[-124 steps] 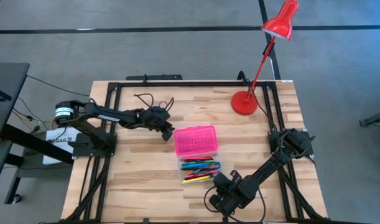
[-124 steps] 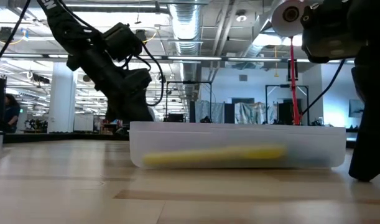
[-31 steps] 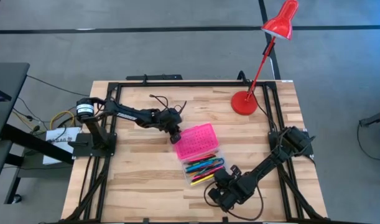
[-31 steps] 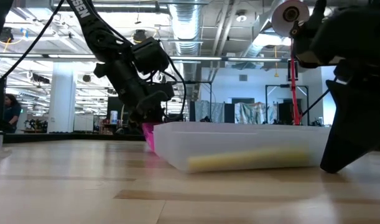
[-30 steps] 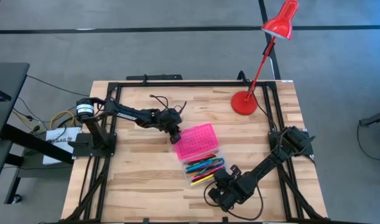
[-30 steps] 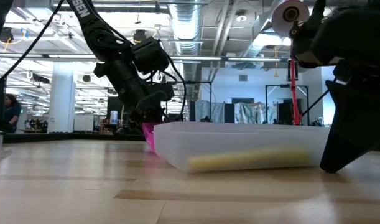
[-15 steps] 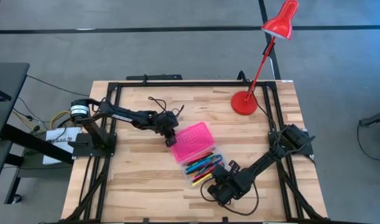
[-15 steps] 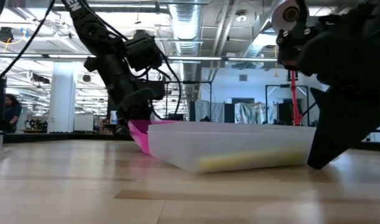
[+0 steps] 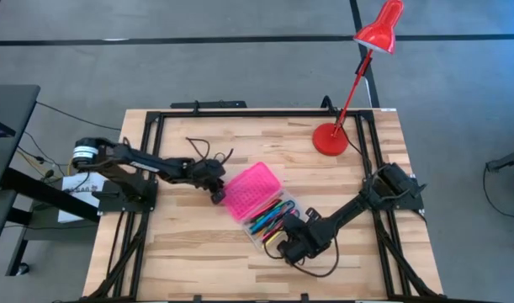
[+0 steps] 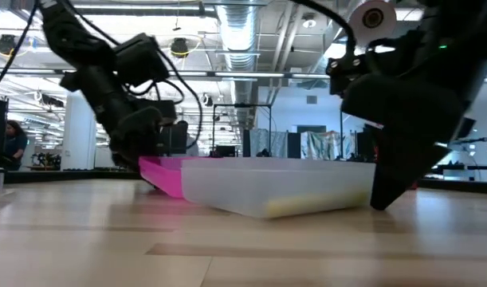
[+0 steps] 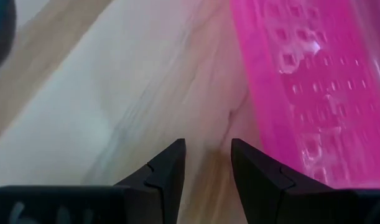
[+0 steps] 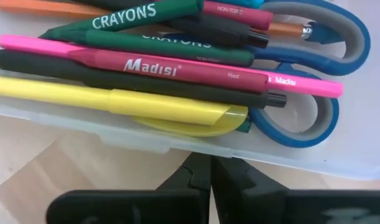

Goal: Pick & place school supplies into a supply box
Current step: Close the pink supply box

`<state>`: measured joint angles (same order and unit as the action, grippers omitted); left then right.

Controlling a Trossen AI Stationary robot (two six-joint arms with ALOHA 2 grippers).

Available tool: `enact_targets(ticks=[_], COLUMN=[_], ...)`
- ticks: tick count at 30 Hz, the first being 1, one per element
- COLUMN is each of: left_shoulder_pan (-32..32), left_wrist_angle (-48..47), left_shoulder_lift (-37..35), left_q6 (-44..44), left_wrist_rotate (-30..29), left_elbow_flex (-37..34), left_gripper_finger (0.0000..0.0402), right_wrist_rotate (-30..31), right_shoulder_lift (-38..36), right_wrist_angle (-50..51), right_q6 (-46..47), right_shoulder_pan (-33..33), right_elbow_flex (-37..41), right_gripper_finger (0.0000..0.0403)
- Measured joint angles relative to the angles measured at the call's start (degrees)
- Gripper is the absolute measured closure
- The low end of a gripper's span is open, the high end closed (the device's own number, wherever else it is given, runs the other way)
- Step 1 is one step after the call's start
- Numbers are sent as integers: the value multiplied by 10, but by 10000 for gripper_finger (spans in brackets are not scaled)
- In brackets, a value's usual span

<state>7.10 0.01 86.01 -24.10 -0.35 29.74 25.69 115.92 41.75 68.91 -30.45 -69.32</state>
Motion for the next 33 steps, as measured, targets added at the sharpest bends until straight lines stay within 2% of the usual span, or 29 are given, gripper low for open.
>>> enact_targets(ticks=[9, 26, 33], left_shoulder_pan=[-45, -126, -164], left_wrist_angle=[0, -12, -16], left_shoulder_lift=[-66, -67, -67], left_q6=[-57, -124, -166], left_wrist_rotate=[-40, -102, -129], left_elbow_flex=[-54, -55, -55], left_gripper_finger=[276, 276, 276], right_wrist_rotate=[-11, -44, -65], right_shoulder_lift=[-1, -4, -10], right_wrist_angle=[-19, -38, -39], right_q6=[-70, -170, -268], right_shoulder_pan=[49, 103, 120], right_elbow_flex=[0, 0, 1], right_gripper_finger=[403, 403, 403])
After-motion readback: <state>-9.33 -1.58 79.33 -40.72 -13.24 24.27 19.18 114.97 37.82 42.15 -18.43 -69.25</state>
